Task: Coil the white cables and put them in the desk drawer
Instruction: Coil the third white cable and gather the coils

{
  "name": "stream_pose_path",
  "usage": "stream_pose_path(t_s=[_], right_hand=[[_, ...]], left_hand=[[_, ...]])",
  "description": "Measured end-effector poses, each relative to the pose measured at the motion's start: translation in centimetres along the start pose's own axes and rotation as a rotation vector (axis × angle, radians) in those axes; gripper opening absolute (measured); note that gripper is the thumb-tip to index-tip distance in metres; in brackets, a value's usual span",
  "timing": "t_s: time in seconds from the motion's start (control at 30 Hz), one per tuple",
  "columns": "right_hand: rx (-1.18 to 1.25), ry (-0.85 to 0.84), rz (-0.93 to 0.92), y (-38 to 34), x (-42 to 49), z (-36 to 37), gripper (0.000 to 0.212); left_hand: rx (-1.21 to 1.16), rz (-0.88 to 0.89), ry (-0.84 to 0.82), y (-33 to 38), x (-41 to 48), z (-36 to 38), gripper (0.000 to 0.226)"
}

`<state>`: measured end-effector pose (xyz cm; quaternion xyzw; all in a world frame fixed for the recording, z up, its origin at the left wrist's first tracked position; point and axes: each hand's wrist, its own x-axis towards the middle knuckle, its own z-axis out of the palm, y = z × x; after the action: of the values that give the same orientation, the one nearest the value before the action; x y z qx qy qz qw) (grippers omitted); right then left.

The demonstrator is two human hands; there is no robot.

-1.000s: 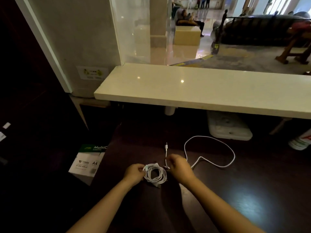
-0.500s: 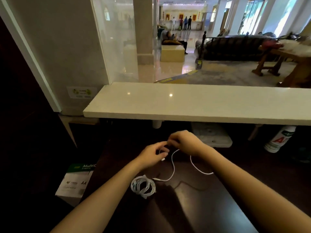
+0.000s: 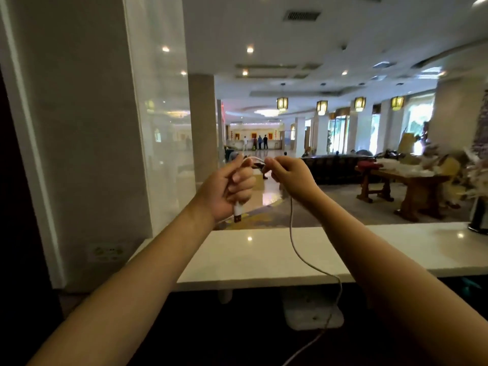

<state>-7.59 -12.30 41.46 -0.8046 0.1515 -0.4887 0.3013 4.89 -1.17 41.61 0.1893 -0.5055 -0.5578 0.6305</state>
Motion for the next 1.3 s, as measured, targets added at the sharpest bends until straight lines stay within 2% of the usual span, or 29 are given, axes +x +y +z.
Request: stream_pose_path(t_s=[0.07, 0.17, 0.23, 0.27, 0.33, 0.4, 0.43, 0.5, 0.53, 0.57, 0.67, 0.8, 0.93, 1.0, 1.07, 1.13, 1.17, 1.23, 1.3], right_hand=[[0.123, -0.021, 0.047, -0.8, 0.3, 0.2, 0.035], [0.254, -0.149, 0.190, -0.9, -0.5, 1.4, 0.039], [0.167, -0.286, 0.271, -0.8, -1.7, 2.1, 0.041], [0.058, -0.349, 0.250, -0.8, -2.4, 2.5, 0.042], [-0.192, -0.392, 0.086, -1.6, -3.2, 2.8, 0.037], [-0.375, -0.366, -0.103, -3.1, -3.3, 2.4, 0.029], [-0.449, -0.353, -0.183, -4.0, -3.2, 2.0, 0.025], [-0.555, -0.309, -0.317, -5.6, -2.8, 0.8, 0.017], [-0.575, -0.283, -0.354, -6.1, -2.6, 0.1, 0.014], [-0.580, -0.265, -0.370, -6.4, -2.3, -0.5, 0.014], [-0.508, -0.261, -0.329, -6.6, -1.1, -1.6, 0.018], [-0.123, -0.244, -0.223, -5.3, 0.1, -1.4, 0.022], [0.225, -0.249, 0.053, -1.0, -1.7, 0.9, 0.040], [0.146, -0.310, 0.184, 1.2, -3.5, 2.2, 0.044], [-0.105, -0.429, 0.167, 2.1, -5.2, 3.7, 0.043], [-0.347, -0.532, 0.008, 1.2, -6.1, 4.9, 0.041], [-0.426, -0.552, -0.097, 0.1, -6.1, 5.1, 0.038], [-0.505, -0.524, -0.268, -2.5, -5.2, 4.5, 0.029], [-0.550, -0.453, -0.350, -4.6, -3.8, 3.0, 0.020]], left_hand=[[-0.080, 0.108, -0.004, 1.7, 1.4, 2.0, 0.021], [-0.069, 0.292, 0.109, 3.5, 3.0, 3.8, 0.022], [0.049, 0.408, 0.192, 4.3, 3.5, 4.0, 0.023], [0.147, 0.446, 0.231, 4.6, 3.6, 3.8, 0.023], [0.546, 0.461, 0.318, 4.8, 3.2, 3.0, 0.025], [1.034, 0.352, 0.378, 4.0, 2.4, 1.9, 0.041], [1.201, 0.273, 0.386, 3.4, 2.0, 1.4, 0.042], [1.352, 0.139, 0.343, 2.3, 0.7, 0.7, 0.027], [1.345, 0.094, 0.314, 2.0, -0.1, 0.5, 0.019], [1.297, 0.060, 0.296, 1.9, -0.7, 0.4, 0.019], [1.050, -0.066, 0.254, 2.6, -1.9, 0.6, 0.039], [0.360, -0.146, -0.019, 3.9, -3.1, 1.1, 0.047], [-0.187, 0.005, -0.226, 4.5, -4.0, 1.4, 0.043], [-0.231, 0.206, -0.130, 5.4, -3.8, 1.5, 0.040], [-0.082, 0.333, 0.057, 5.7, -3.5, 1.4, 0.037], [0.322, 0.323, 0.261, 5.0, -3.1, 1.2, 0.036], [0.624, 0.278, 0.332, 4.1, -3.0, 1.1, 0.038], [1.117, 0.113, 0.352, 2.2, -3.0, 0.6, 0.041], [1.254, -0.051, 0.347, 1.2, -3.0, 0.1, 0.029]])
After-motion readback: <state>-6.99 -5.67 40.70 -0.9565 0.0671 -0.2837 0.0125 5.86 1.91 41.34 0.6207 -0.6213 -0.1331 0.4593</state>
